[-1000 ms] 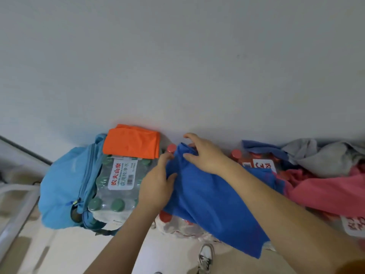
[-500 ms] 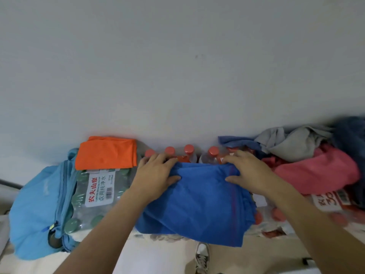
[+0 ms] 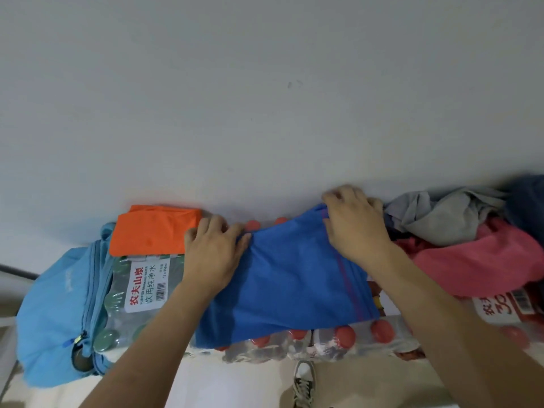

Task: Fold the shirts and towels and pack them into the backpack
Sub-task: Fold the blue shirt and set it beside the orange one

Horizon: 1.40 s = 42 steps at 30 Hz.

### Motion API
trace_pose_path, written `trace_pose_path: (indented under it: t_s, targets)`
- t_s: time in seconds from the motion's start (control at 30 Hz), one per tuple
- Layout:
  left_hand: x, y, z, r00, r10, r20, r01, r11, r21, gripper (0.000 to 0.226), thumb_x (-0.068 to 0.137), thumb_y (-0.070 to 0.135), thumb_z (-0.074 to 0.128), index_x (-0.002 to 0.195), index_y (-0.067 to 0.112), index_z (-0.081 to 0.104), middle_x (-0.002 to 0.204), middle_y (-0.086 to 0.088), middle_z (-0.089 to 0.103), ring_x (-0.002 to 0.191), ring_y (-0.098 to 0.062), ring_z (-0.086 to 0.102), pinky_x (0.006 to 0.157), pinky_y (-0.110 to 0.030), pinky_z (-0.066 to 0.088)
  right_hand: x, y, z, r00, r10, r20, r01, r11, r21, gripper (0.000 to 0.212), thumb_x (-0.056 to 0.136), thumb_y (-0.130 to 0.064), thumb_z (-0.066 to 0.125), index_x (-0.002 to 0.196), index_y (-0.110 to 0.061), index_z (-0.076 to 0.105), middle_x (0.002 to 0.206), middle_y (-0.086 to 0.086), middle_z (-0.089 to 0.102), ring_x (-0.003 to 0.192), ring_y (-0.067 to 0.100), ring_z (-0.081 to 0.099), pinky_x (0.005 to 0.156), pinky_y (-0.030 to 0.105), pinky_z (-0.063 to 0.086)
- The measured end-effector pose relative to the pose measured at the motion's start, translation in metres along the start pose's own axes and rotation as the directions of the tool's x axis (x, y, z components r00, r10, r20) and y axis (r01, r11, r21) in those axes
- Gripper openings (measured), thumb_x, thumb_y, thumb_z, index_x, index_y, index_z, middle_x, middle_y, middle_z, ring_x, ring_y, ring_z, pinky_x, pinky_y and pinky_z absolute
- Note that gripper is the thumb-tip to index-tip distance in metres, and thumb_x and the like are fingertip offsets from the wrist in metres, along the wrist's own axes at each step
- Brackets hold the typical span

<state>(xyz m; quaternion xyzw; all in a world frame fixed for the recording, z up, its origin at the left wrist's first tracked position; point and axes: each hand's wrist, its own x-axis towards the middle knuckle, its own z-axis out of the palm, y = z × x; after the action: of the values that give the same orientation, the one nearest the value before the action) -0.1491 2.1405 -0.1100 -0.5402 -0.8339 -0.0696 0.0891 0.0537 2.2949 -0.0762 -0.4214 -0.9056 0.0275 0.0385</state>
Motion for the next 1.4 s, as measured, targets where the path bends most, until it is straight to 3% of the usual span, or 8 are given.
trace_pose_path:
  t_s: [0.17,0.37,0.63,0.8,1.0,1.17,1.27,1.4]
  targets:
    - [-0.035,0.015,-0.003,0.998,0.052,-0.032,-0.057,0.981,-0.186,0.036,0.087,0.037,0.044,0.114,0.022,0.061,0.123,-0.008,0.056,0.11,-0.032,0.054,0.085,-0.044,0.048,-0.045,-0.058,0.039,0.97,-0.224,-0.094,0.235,0.964,0.124,0.051,0.091,-0.026,0.049,0.137,-0.006,0.046,0.142,0.017,0.046,0.132,0.034,0.043,0.103,0.045,0.044]
    - [-0.091,0.02,0.008,0.964,-0.193,0.186,0.231,0.949,-0.216,0.06,0.091,0.047,0.033,0.14,0.013,0.043,0.147,-0.023,0.036,0.132,-0.041,0.037,0.11,-0.045,0.03,-0.058,-0.087,0.067,0.978,-0.193,0.08,0.183,0.975,0.124,0.068,0.088,-0.052,0.031,0.137,-0.008,0.049,0.144,0.011,0.046,0.132,0.026,0.046,0.102,0.045,0.045]
    - [-0.093,0.024,-0.018,0.861,-0.386,0.332,0.5,0.759,-0.416,0.07,0.087,0.03,0.063,0.146,0.032,0.026,0.127,-0.009,0.054,0.107,-0.031,0.056,0.083,-0.04,0.046,-0.058,-0.09,0.068,0.99,-0.128,0.052,0.123,0.988,0.09,0.066,0.086,-0.049,0.035,0.136,-0.009,0.051,0.143,0.01,0.049,0.132,0.026,0.046,0.101,0.053,0.038]
    - [-0.079,0.026,-0.03,0.826,-0.417,0.379,0.559,0.69,-0.46,0.063,0.08,0.016,0.068,0.135,0.033,0.044,0.117,-0.006,0.057,0.105,-0.026,0.057,0.081,-0.028,0.04,-0.065,-0.103,0.06,0.97,-0.236,-0.052,0.241,0.958,0.154,0.089,0.063,-0.02,0.073,0.143,-0.009,0.037,0.149,0.013,0.039,0.138,0.03,0.037,0.104,0.049,0.038]
    - [-0.08,0.018,-0.036,0.79,-0.452,0.413,0.602,0.449,-0.66,0.056,0.081,0.002,0.066,0.132,0.021,0.053,0.127,0.002,0.06,0.09,0.004,0.051,0.072,-0.003,0.034,-0.076,-0.129,0.066,0.989,-0.142,0.031,0.131,0.966,0.224,0.06,0.088,-0.042,0.033,0.138,-0.012,0.048,0.144,0.011,0.047,0.132,0.027,0.046,0.099,0.043,0.047]
    - [-0.094,-0.011,-0.052,0.843,-0.381,0.379,0.536,0.554,-0.637,0.063,0.082,0.002,0.064,0.139,0.022,0.047,0.125,-0.001,0.063,0.107,-0.012,0.058,0.081,-0.013,0.036,-0.083,-0.159,0.068,0.987,-0.139,0.079,0.117,0.965,0.234,0.061,0.089,-0.048,0.032,0.136,-0.014,0.052,0.144,0.008,0.048,0.132,0.025,0.046,0.101,0.043,0.045]
    - [-0.106,-0.037,-0.06,0.849,-0.358,0.388,0.528,0.595,-0.606,0.066,0.082,0.002,0.063,0.141,0.025,0.044,0.125,0.0,0.063,0.107,-0.017,0.06,0.083,-0.021,0.043,-0.091,-0.186,0.067,0.983,-0.16,0.087,0.132,0.955,0.267,0.065,0.089,-0.051,0.028,0.141,-0.014,0.045,0.15,0.006,0.039,0.138,0.021,0.037,0.113,0.038,0.031]
    - [-0.111,-0.062,-0.074,0.838,-0.363,0.408,0.546,0.562,-0.621,0.07,0.081,-0.003,0.061,0.143,0.023,0.041,0.133,0.0,0.057,0.109,-0.014,0.059,0.084,-0.022,0.045,-0.09,-0.207,0.056,0.946,-0.237,0.22,0.088,0.844,0.529,0.081,0.083,-0.06,0.007,0.153,-0.02,0.006,0.16,-0.004,-0.006,0.146,0.009,-0.01,0.115,0.027,-0.01]
